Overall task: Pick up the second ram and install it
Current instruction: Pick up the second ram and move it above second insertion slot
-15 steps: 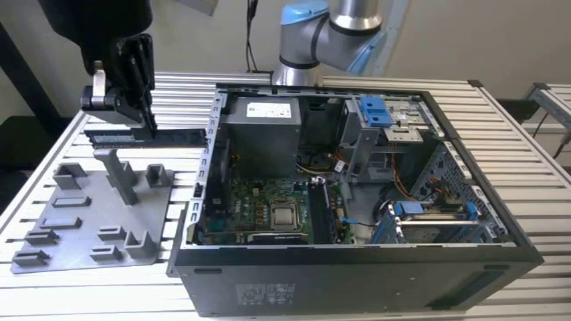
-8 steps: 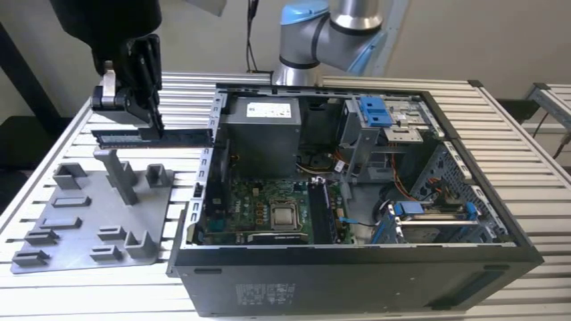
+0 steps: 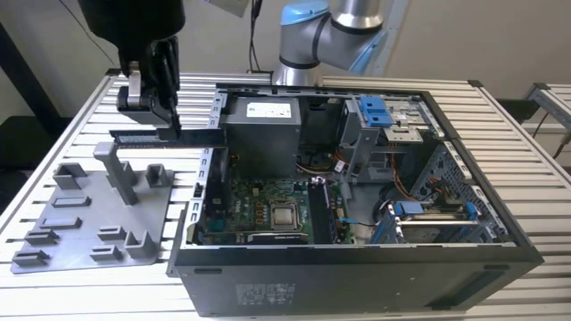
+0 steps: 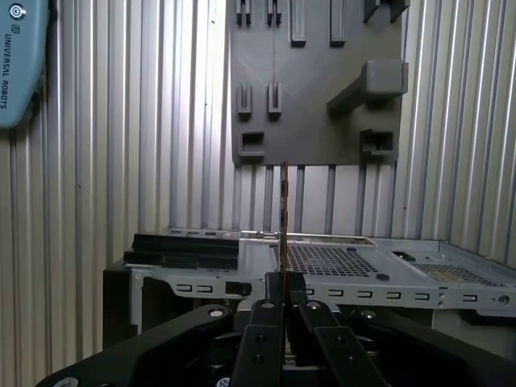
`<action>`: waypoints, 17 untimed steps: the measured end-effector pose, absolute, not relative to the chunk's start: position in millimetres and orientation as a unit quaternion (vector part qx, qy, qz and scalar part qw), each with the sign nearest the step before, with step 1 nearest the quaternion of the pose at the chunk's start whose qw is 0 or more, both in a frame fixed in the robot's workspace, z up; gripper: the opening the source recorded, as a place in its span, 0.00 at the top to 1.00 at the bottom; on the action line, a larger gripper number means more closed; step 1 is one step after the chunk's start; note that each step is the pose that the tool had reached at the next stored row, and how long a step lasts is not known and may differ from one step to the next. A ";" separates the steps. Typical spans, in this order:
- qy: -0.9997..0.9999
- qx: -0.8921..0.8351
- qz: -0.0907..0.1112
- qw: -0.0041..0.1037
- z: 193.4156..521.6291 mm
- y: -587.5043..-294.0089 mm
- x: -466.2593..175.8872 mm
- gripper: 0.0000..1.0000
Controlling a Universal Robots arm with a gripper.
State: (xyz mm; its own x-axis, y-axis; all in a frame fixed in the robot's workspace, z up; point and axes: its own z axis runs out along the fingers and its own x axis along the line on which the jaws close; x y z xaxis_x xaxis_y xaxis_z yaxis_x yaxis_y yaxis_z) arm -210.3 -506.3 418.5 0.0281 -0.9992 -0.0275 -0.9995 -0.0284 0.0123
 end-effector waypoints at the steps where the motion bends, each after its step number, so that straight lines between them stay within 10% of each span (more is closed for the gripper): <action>1: 0.697 -0.717 0.014 0.005 418.5 -506.3 -206.9 0.86; 17: 0.698 -0.716 0.014 0.005 418.5 -506.3 -157.5 0.86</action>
